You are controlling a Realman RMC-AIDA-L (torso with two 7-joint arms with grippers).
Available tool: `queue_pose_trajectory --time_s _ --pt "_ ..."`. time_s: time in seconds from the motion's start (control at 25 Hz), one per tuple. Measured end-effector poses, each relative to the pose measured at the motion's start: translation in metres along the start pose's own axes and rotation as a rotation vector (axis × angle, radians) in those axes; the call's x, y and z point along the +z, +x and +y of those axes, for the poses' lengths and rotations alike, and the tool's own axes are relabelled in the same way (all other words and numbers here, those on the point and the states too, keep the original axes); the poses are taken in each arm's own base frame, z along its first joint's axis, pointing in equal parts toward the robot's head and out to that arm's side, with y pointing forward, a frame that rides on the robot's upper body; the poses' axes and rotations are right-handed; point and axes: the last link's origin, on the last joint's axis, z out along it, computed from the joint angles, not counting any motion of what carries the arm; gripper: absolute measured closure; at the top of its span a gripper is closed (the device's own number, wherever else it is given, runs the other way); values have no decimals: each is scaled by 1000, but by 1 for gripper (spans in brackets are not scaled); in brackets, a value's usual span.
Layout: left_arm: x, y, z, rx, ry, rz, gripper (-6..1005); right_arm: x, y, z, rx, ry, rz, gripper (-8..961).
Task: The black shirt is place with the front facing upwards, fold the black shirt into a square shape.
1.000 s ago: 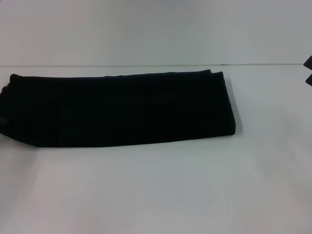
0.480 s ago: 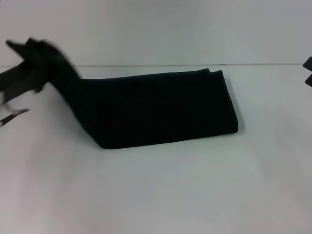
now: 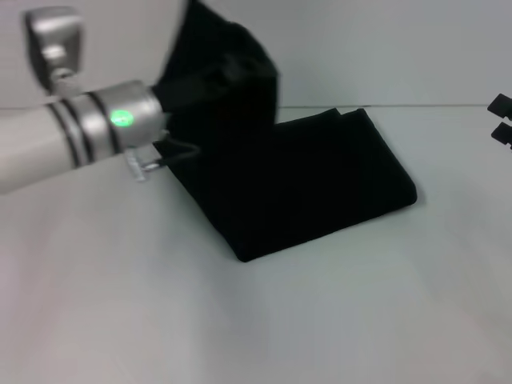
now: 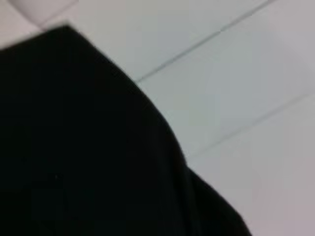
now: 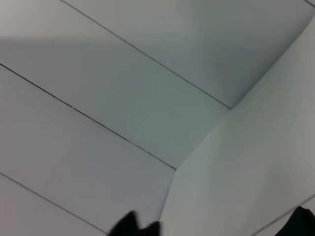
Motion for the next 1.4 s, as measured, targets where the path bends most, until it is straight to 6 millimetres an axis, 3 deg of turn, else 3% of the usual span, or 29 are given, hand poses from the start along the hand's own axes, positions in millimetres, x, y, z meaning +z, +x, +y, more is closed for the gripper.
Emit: queue_pose_trajectory --time_s 0.24,0.36,0.64,0.76,0.96,1.08,1.2,1.36,1.4 --pt "60 -37 -1 127 117 -140 984 1 2 0 2 2 7 111" --pt "80 -53 2 213 167 -228 923 1 5 -2 7 6 11 111" --pt "95 -75 16 337 157 -375 696 -1 5 -5 7 16 12 111" --pt "76 -64 27 279 34 -340 624 -3 3 -6 -3 24 28 112" --pt "1 -20 22 104 -53 -127 505 4 -4 -4 -34 55 139 112" --pt "-45 -7 10 21 -49 -101 404 14 -12 -2 -53 114 264 112" --pt "-78 -2 -1 -20 -46 -110 289 35 -22 5 -81 196 427 112" --pt "-100 -7 -6 -10 -43 -157 136 70 -27 23 -143 269 578 112" --pt "-104 -8 -7 0 -36 -181 97 87 -31 30 -183 321 619 112"
